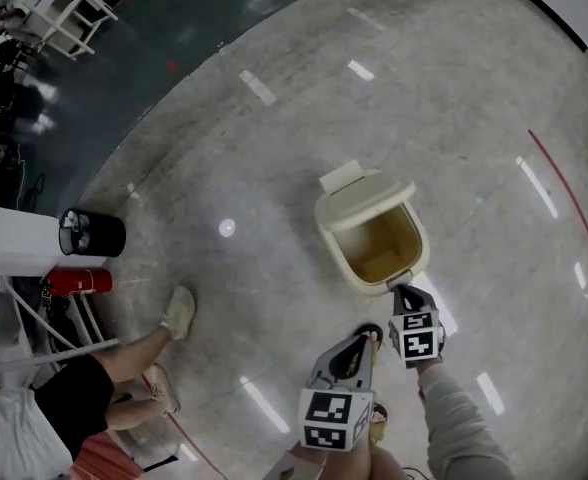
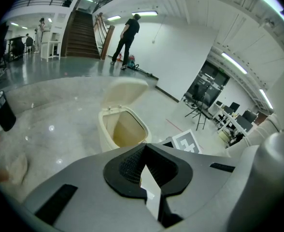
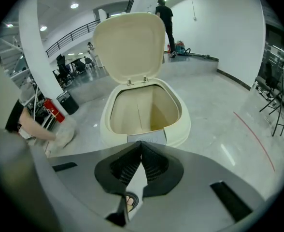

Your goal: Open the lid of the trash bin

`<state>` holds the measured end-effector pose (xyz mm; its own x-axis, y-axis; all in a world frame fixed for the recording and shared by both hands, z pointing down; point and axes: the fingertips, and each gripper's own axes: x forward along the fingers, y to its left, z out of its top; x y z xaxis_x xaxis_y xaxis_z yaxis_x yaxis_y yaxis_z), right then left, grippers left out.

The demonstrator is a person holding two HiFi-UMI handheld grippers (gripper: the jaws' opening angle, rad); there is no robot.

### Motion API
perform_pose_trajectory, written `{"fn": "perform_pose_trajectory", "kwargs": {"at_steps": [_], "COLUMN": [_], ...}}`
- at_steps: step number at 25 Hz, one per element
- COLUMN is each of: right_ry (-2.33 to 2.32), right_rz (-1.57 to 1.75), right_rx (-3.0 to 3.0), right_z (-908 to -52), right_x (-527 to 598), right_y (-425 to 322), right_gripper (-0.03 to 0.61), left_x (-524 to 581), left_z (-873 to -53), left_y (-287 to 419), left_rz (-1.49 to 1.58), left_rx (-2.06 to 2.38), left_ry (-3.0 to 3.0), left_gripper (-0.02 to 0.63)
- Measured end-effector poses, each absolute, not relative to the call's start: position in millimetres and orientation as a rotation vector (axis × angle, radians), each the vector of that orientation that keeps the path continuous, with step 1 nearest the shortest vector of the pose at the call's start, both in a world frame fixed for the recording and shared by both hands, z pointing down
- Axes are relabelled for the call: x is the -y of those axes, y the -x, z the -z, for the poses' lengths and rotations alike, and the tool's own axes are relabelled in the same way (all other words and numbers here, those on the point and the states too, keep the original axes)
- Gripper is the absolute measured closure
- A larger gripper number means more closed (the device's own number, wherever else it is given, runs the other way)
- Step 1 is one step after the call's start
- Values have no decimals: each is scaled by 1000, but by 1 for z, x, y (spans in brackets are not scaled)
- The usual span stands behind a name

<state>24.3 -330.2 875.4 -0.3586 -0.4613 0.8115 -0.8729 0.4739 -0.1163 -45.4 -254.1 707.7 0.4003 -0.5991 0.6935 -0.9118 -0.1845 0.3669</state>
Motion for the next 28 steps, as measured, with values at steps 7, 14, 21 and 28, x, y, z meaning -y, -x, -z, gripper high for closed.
{"fn": "perform_pose_trajectory", "kwargs": {"at_steps": [7, 14, 21, 28], "right_ry": [-1107, -1091, -1112, -1082], "right_rz": [-738, -721, -737, -682], "right_rx": [1982, 1956, 1940, 2003], "right_z": [-872, -873, -861, -808], "right_x": [333, 334, 332, 305], "right_y": [-27, -25, -27, -22], "right_gripper": [578, 578, 579, 578], "left_x": [253, 253, 252, 240], "left_z": [-703, -700, -688, -659], "left_y": [43, 48, 49, 50], "left_rz": [-516, -518, -523, -539], "left_rx": [1295, 1303, 1315, 1325], "left_ry": [-1890, -1899, -1923, -1951], "left_gripper": [609, 609, 609, 609]}}
